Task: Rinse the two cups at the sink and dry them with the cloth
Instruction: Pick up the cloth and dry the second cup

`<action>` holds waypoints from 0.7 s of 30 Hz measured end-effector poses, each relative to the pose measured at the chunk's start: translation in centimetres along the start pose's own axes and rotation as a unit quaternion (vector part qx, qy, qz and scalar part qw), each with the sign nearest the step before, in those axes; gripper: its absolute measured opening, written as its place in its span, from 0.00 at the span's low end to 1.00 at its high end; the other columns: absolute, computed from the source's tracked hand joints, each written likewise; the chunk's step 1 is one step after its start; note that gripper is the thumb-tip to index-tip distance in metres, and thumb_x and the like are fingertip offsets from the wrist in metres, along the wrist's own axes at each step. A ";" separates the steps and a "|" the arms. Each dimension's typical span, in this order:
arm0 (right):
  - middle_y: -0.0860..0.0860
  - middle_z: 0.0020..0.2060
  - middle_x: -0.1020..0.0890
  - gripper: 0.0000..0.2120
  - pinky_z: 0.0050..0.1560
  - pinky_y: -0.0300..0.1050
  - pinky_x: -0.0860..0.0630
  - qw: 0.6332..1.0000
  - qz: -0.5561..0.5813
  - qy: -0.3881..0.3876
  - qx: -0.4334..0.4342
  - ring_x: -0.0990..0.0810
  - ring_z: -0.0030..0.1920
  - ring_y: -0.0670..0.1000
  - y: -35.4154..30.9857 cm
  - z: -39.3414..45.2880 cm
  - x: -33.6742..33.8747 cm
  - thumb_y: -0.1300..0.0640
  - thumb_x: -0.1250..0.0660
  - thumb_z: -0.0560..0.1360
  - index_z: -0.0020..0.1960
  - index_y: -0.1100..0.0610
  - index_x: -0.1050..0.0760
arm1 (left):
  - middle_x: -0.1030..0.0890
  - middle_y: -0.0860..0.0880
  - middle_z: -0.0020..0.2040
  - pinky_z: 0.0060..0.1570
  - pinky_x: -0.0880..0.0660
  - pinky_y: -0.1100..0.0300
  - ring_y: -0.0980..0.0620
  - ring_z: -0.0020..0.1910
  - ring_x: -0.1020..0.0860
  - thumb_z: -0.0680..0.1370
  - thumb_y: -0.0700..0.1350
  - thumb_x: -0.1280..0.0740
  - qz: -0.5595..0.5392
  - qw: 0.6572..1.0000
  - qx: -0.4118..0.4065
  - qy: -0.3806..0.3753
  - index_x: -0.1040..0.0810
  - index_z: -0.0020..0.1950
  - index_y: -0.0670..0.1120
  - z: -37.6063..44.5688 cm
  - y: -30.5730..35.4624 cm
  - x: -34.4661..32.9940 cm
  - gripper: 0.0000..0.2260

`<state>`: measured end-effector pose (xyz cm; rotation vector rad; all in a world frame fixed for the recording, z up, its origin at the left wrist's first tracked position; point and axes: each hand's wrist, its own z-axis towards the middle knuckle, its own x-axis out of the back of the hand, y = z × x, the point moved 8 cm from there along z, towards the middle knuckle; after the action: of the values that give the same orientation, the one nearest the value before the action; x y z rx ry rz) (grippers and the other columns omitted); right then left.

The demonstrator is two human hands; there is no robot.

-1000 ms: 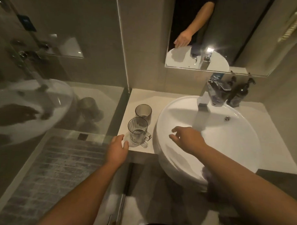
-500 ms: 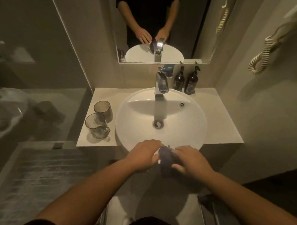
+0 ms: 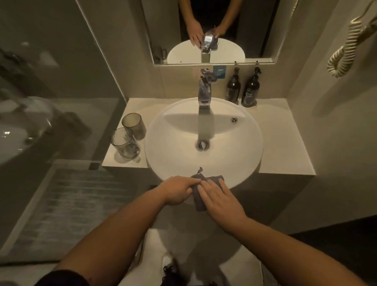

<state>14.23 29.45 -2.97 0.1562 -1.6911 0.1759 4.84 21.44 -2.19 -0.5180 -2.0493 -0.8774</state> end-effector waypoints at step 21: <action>0.39 0.48 0.28 0.15 0.52 0.33 0.33 0.950 0.253 -0.059 -0.172 0.26 0.48 0.43 1.3 3.7 4.0 0.55 0.31 0.74 0.57 0.43 0.30 | 0.17 0.41 0.55 0.61 0.24 0.50 0.40 0.56 0.20 0.72 0.61 0.29 -0.585 0.613 0.400 0.349 0.20 0.56 0.39 -3.4 -20.8 5.0 0.26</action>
<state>9.84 29.93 0.45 -0.5425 -1.8265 0.2521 -9.23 5.20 -5.02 1.6011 -1.5458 -0.5070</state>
